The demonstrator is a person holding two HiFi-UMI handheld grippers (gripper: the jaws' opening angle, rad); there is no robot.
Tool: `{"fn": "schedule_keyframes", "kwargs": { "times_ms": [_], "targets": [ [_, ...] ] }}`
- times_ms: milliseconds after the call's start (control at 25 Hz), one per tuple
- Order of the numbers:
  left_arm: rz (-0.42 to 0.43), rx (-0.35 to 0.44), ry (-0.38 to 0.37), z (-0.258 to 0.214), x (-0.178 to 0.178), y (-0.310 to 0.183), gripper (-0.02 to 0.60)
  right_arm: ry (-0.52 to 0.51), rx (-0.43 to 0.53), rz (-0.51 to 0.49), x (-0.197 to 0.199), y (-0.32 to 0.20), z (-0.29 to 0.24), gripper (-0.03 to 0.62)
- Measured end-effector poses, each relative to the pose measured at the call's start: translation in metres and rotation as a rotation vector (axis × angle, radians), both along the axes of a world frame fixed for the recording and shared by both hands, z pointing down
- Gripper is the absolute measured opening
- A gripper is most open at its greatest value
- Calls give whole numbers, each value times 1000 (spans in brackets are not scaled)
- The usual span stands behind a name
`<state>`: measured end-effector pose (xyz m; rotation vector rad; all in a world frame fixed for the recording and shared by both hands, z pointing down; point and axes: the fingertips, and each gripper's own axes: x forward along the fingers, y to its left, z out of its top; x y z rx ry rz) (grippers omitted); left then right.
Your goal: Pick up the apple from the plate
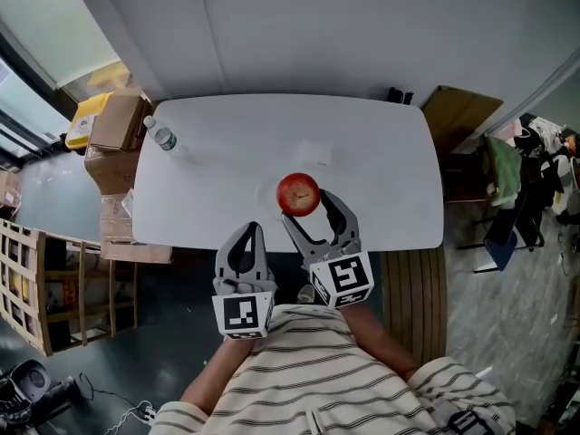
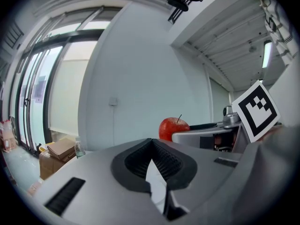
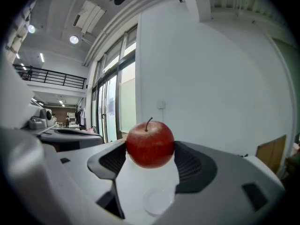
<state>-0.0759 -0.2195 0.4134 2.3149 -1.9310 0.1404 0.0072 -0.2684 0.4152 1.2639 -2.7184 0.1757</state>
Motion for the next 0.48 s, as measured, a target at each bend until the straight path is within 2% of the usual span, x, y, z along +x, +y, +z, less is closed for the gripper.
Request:
{"fn": "schedule_keyframes", "kwargs": {
  "times_ms": [480],
  "targets": [
    [6, 6, 5, -2, 1, -1, 5, -2, -11, 3, 1, 2, 3, 337]
  ]
}}
